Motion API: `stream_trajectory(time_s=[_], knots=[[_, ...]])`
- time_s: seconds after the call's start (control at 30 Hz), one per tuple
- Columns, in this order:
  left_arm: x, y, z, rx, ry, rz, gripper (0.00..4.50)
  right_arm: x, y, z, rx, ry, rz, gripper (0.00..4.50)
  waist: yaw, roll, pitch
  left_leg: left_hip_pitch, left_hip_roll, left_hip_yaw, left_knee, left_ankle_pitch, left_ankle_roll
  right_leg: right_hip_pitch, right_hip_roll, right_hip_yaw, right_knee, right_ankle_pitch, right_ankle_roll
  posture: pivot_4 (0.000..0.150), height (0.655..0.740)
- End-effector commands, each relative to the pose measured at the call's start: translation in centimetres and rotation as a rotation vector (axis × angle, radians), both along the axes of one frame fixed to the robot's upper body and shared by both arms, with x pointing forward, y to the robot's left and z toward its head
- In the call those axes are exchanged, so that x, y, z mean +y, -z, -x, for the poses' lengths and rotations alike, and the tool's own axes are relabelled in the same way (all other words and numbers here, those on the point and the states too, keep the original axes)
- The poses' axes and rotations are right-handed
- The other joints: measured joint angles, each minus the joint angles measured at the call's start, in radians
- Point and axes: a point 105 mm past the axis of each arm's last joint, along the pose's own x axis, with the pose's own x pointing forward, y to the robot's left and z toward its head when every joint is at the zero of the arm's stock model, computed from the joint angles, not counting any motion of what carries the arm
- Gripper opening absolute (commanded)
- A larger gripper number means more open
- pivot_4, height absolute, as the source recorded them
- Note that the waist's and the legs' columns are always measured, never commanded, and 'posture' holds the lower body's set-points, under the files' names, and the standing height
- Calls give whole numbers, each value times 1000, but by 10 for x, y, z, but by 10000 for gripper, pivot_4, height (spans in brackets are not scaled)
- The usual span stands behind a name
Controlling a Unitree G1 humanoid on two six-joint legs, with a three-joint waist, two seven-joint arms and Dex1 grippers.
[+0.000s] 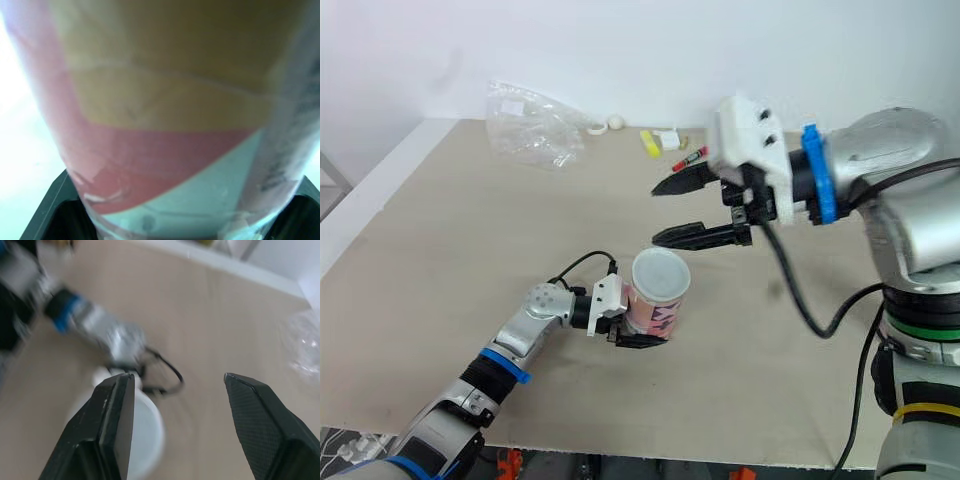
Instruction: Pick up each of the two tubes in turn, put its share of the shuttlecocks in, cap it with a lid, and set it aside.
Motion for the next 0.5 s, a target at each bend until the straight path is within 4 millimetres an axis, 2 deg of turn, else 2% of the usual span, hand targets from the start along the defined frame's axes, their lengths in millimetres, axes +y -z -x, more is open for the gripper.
stream_trajectory(time_s=[0.03, 0.13, 0.17, 0.37, 0.5], knots=[[8, 21, -1, 49, -36, -78, 32254, 0, 16, 5, 34, 34, 16, 18625, 0, -1, -1, 0, 0, -1, 0, 0, 0, 0, 0, 0, 0, 0, 0, 1500, 7400], [7, 20, -1, 49, -35, -75, 32254, 2, 30, -2, 53, 83, 18, 3183, -1, -1, -1, -1, 0, -1, 0, 0, 0, 0, 0, 0, 0, 0, 0, 1500, 7400], [7, 20, -2, 48, -35, -74, 32254, 3, 32, -4, 56, 95, 18, 1094, -1, -1, -1, -1, 0, -1, 0, 0, 0, 0, 0, 0, 0, 0, 0, 1500, 7400], [7, 19, -3, 48, -40, -72, 32254, 6, 53, -18, 76, 157, 50, 1094, 0, -1, -1, -1, 0, 0, 0, 0, 0, 0, 1, -2, 0, 0, 0, 1500, 7400], [8, 20, -2, 50, -46, -73, 32254, 7, 72, -18, 117, 157, 111, 1094, 0, -1, -1, -1, 0, 0, 0, 0, 0, 0, 2, -2, 0, 0, 0, 1500, 7400]])
